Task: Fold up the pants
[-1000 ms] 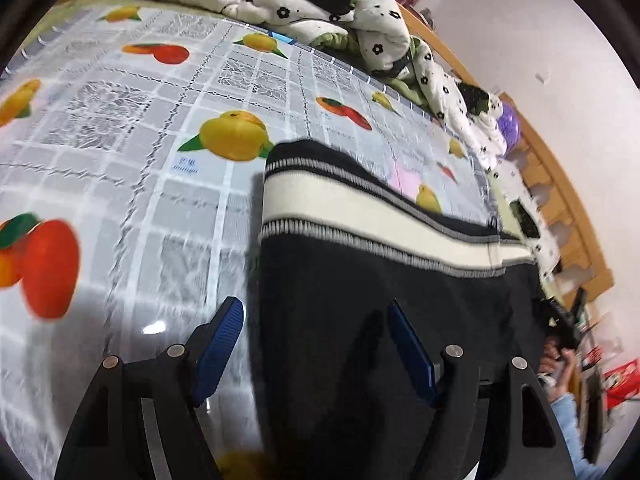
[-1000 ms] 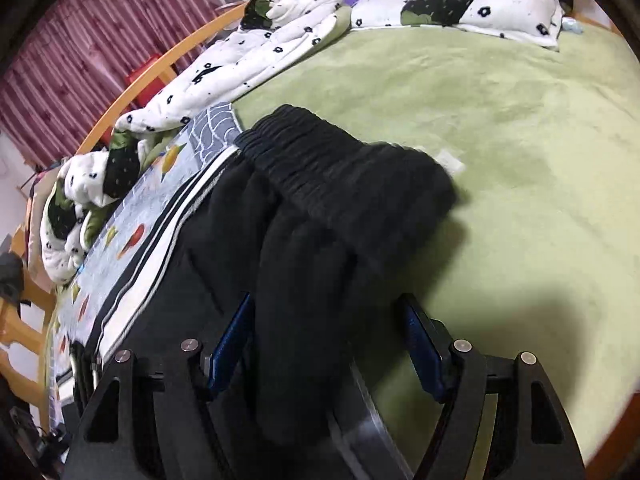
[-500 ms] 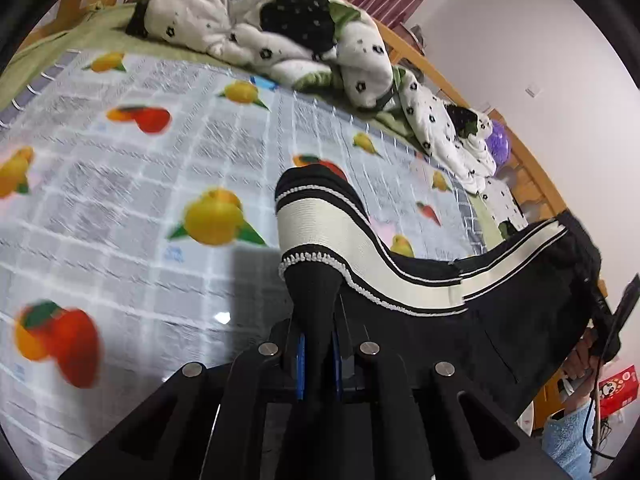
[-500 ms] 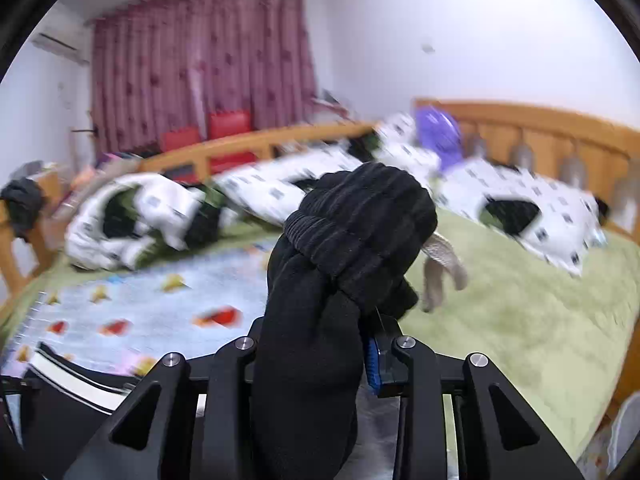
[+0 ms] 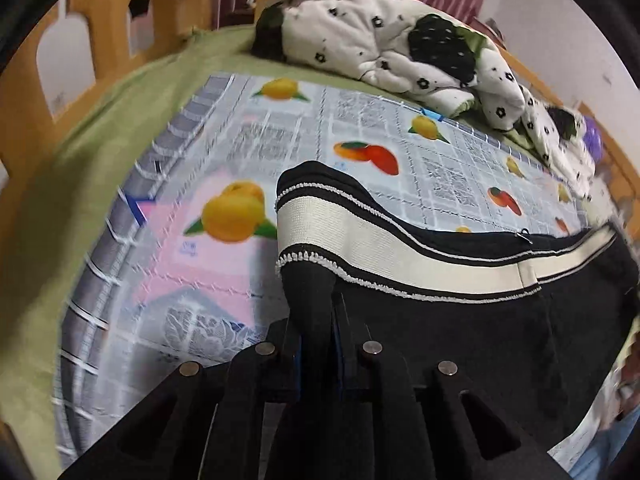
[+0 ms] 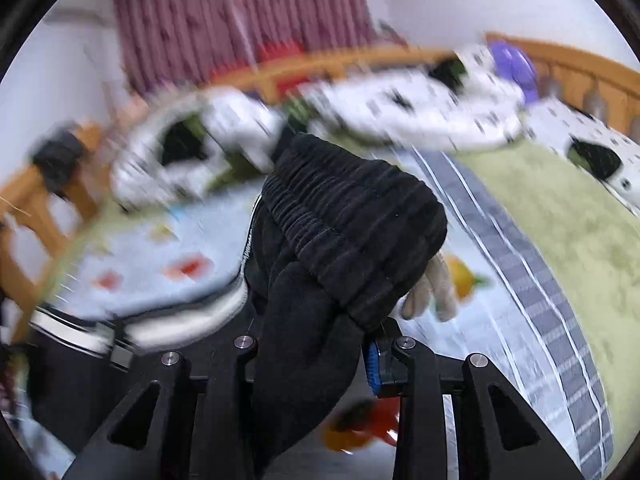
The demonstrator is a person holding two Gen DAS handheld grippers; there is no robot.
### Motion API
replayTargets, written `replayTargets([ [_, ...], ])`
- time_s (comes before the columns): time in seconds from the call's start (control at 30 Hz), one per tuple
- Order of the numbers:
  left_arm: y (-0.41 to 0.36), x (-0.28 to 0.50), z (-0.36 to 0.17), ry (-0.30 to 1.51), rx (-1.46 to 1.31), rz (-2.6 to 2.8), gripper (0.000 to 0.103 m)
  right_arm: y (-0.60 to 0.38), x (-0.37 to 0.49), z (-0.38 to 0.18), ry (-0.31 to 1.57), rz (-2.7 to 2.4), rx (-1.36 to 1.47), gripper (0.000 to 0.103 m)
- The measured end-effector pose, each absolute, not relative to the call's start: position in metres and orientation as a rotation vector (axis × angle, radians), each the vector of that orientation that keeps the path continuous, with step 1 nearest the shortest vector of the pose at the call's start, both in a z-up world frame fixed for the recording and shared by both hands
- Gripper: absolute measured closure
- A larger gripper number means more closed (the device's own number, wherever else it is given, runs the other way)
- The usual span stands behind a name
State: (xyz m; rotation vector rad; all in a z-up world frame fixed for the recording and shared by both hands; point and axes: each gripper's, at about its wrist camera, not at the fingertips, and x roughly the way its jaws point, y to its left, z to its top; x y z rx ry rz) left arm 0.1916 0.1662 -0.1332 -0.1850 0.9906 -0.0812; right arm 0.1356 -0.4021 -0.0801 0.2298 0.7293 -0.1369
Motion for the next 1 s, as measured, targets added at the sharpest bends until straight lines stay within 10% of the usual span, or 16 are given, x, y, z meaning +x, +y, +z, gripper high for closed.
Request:
replayTargets([
  [0.23,0.159,0.199,-0.153,1.031,-0.151,0.007,0.054,-0.437,0.141,-0.141,0.966,-0.2,0.255,0.049],
  [0.6,0.145,0.176,-0.113,0.803,-0.099,0.005,0.036,-0.399,0.095,-0.084,0.825,-0.254,0.062,0.044],
  [1.0,0.135,0.206,-0.164,0.999,-0.14,-0.084,0.023,-0.346,0.121,-0.134,0.887,-0.213,-0.123,0.045],
])
